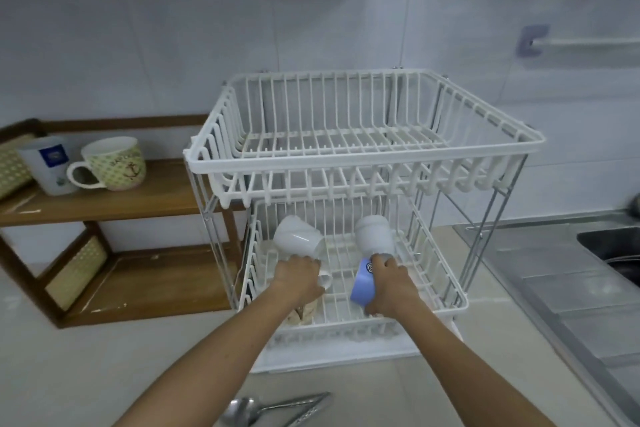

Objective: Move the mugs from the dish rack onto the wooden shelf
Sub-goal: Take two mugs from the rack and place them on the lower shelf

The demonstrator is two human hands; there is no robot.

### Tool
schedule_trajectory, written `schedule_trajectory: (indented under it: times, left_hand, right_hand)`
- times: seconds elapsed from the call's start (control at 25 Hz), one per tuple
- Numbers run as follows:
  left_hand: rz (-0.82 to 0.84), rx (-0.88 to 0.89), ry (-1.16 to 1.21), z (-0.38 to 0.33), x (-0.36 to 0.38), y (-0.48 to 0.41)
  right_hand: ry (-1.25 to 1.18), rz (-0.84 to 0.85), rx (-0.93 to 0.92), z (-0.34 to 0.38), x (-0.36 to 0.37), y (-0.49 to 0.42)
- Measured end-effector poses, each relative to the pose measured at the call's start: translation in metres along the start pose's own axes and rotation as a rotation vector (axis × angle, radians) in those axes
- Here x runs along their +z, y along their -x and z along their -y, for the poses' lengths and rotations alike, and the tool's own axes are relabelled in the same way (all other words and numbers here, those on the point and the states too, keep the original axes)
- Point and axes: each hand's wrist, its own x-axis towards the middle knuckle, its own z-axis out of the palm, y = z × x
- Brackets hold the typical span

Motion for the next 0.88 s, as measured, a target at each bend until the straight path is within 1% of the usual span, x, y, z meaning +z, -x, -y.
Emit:
schedule_trajectory:
  times: [0.12,0.2,0.32,0.44,0.48,0.52,0.56,0.6,0.68,0.76,0.8,0.84,0.88]
  left_hand:
    - [-0.052,-0.055,0.007,-0.015,0.0,-0.004]
    - [-0.123,-0.074,0.067,-0.01,-0.004,-0.009]
    - [-0.231,-0.153,0.288,0.008,-0.015,-0.011]
    - [-0.27,-0.241,0.636,0.023,-0.009,-0.003]
    - [-0.287,-0.24,0.677,0.026,-0.006,0.003]
    - [-0.29,-0.214,0.665,0.03,-0.002,0.008]
    - [-0.263,-0.158,0.608,0.033,0.001,0.011]
    - [-0.186,-0.091,0.497,0.037,0.003,0.013]
    - [0.05,-0.013,0.328,0.043,0.002,0.015]
    - [0.241,-0.045,0.371,0.049,0.003,0.014]
    - [0.276,-0.075,0.417,0.051,0.007,0.016]
    - [0.258,-0.112,0.462,0.052,0.013,0.019]
    - [0.189,-0.153,0.511,0.049,0.02,0.023]
  right_hand:
    - [-0.016,-0.004,0.007,0.0,0.0,-0.001]
    - [-0.03,-0.017,0.01,0.001,0.0,0.0]
    - [-0.035,-0.029,0.012,0.001,-0.001,0.0]
    - [-0.041,-0.03,0.018,0.002,-0.001,0.001]
    - [-0.044,-0.032,0.02,0.003,-0.001,0.001]
    - [-0.045,-0.034,0.022,0.003,-0.001,0.001]
    - [-0.043,-0.038,0.023,0.002,0.0,0.0]
    - [-0.041,-0.041,0.023,0.002,0.0,0.0]
    - [-0.044,-0.044,0.023,0.002,0.0,-0.001]
    - [-0.051,-0.05,0.02,0.002,0.002,-0.001]
    - [-0.052,-0.058,0.021,0.002,0.004,-0.001]
    - [-0.047,-0.068,0.02,0.002,0.005,-0.001]
    - [-0.043,-0.078,0.016,0.002,0.007,-0.001]
